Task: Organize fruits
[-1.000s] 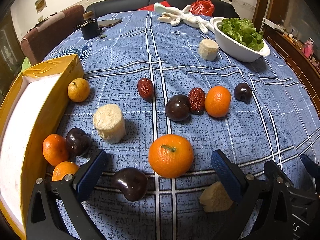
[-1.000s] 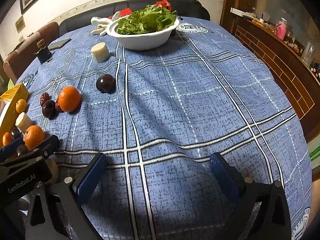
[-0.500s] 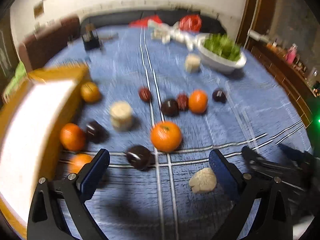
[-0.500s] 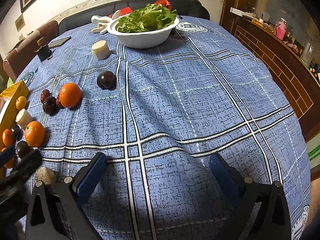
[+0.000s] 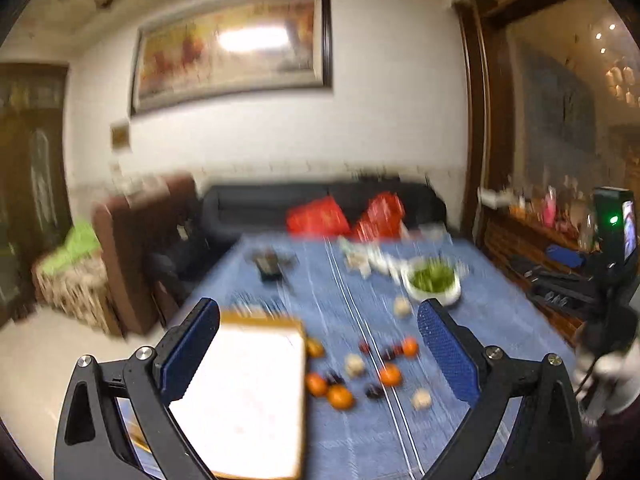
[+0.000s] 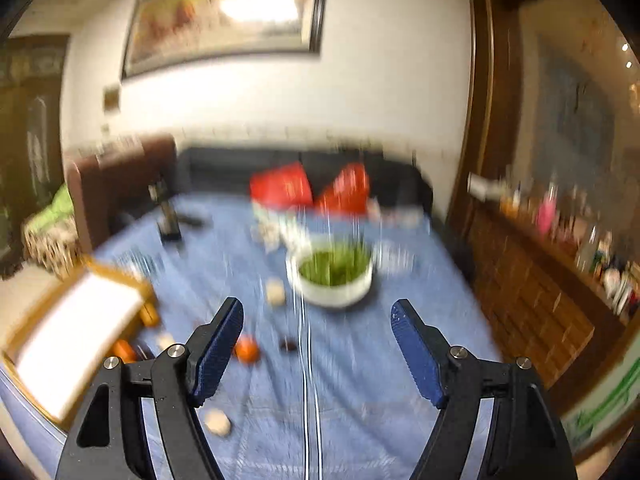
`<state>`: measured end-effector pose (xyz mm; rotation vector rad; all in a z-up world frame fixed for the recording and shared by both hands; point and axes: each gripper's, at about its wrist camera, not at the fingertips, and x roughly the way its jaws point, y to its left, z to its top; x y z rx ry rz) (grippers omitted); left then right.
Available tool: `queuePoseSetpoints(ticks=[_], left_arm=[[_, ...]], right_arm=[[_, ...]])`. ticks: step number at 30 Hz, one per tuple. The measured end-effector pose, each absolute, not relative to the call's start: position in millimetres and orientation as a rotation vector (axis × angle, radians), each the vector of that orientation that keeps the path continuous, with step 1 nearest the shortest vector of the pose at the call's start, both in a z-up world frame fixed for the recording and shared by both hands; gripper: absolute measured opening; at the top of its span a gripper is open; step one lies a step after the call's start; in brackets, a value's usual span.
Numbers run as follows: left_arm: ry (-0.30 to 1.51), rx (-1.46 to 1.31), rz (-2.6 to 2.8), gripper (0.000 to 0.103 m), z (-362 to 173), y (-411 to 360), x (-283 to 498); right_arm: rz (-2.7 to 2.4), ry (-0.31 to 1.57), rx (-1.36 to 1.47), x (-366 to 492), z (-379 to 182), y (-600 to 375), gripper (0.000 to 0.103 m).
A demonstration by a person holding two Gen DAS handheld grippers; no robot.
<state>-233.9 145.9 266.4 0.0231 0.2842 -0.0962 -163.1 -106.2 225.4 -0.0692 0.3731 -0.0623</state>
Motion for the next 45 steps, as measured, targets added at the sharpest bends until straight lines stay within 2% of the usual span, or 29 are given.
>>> queuePoseSetpoints(ticks=[3, 6, 9, 12, 15, 17, 19, 21, 22, 23, 27, 35, 37, 38, 41, 45], left_arm=[[0.211, 0.005, -0.059, 0.101, 329.1, 166.5, -259.9], [0.19, 0.009, -0.028, 0.103, 367.3, 179.6, -268.7], [0.24, 0.035, -0.011, 0.103, 369.1, 182.7, -259.2], [0.334, -0.031, -0.099, 0.103, 331.3, 184.5, -237.2], [0.483, -0.071, -0.157, 0.103, 268.8, 174.4, -200.0], [0.562, -0.1, -0.18, 0.103, 227.0, 169.5, -179.9], [0.624, -0.113, -0.182, 0.098, 188.6, 164.0, -165.7], [0.697, -0.133, -0.213, 0.07, 158.0, 160.5, -153.3], [0.725, -0.135, -0.227, 0.052, 145.2, 156.3, -147.6], [0.753, -0.131, -0.226, 0.042, 133.1, 153.1, -140.8], [0.837, -0.118, -0.241, 0.041, 93.6, 137.2, -122.6], [0.926, 0.008, -0.197, 0.041, 52.3, 98.6, -88.0], [0.936, 0.043, -0.183, 0.041, 47.8, 91.3, -80.1], [0.94, 0.059, -0.176, 0.041, 45.9, 88.0, -77.3], [0.958, 0.101, -0.139, 0.041, 36.2, 79.5, -66.0], [0.949, 0.149, -0.077, 0.048, 25.0, 76.2, -59.3]], right_arm=[[-0.073, 0.26, -0.061, -183.0, 299.9, -111.2, 0.095], [-0.116, 0.178, -0.113, -194.2, 362.4, -104.8, 0.101], [-0.102, 0.149, -0.139, -203.6, 384.0, -97.3, 0.103], [0.014, 0.247, -0.115, -192.6, 346.2, -90.3, 0.103], [0.115, 0.4, -0.129, -168.8, 259.2, -80.8, 0.103], [0.184, 0.544, -0.136, -147.6, 189.6, -69.7, 0.092], [0.262, 0.702, -0.101, -125.2, 132.3, -61.0, 0.06], [0.307, 0.822, -0.046, -102.4, 81.9, -55.3, 0.053], [0.314, 0.842, -0.036, -96.5, 61.2, -57.7, 0.053], [0.317, 0.859, -0.036, -89.6, 49.3, -57.0, 0.053], [0.365, 0.92, -0.033, -71.8, 11.0, -49.5, 0.053], [0.432, 0.923, -0.062, -64.4, -9.8, -45.1, 0.052], [0.431, 0.922, -0.063, -62.6, -11.8, -48.1, 0.038], [0.435, 0.924, -0.057, -62.6, -10.9, -49.8, 0.037], [0.437, 0.928, -0.047, -63.9, -10.2, -52.4, 0.036], [0.432, 0.924, -0.045, -63.8, -11.4, -51.5, 0.036]])
